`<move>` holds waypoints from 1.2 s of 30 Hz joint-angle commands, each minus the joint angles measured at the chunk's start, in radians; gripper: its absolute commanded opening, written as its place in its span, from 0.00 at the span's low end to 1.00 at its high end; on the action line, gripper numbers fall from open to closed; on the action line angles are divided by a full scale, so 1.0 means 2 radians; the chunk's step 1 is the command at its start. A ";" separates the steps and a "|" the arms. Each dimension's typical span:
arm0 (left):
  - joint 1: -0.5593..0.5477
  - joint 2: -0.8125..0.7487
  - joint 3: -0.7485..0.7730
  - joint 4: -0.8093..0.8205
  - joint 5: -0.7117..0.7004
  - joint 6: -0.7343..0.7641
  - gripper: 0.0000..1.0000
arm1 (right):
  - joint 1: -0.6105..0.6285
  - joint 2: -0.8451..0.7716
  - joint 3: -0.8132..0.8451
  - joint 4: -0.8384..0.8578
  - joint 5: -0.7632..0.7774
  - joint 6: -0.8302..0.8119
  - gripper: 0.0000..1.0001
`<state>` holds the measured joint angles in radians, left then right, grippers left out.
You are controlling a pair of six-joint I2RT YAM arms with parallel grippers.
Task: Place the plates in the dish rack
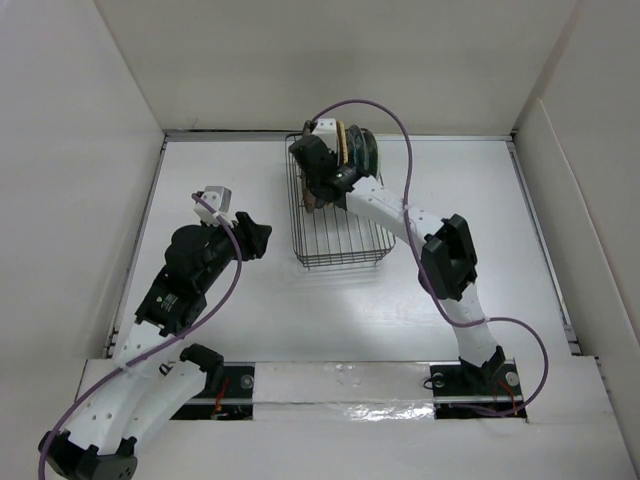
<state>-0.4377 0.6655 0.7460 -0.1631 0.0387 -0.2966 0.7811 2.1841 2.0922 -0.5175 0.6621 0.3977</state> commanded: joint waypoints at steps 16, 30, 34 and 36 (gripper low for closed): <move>0.009 0.009 0.017 0.008 -0.038 -0.003 0.53 | 0.014 -0.183 -0.109 0.133 -0.001 -0.006 1.00; 0.023 -0.027 0.041 0.018 -0.083 -0.012 0.52 | -0.173 -0.659 -0.583 0.185 -0.074 -0.003 1.00; 0.023 -0.024 0.044 0.020 -0.086 -0.012 0.51 | -0.229 -0.696 -0.632 0.185 -0.124 0.010 1.00; 0.023 -0.018 0.041 0.022 -0.085 -0.013 0.50 | -0.239 -0.697 -0.646 0.197 -0.149 0.020 1.00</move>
<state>-0.3965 0.6247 0.8009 -0.1555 -0.1116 -0.3164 0.3237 0.7792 0.8322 -0.1825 0.4850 0.4068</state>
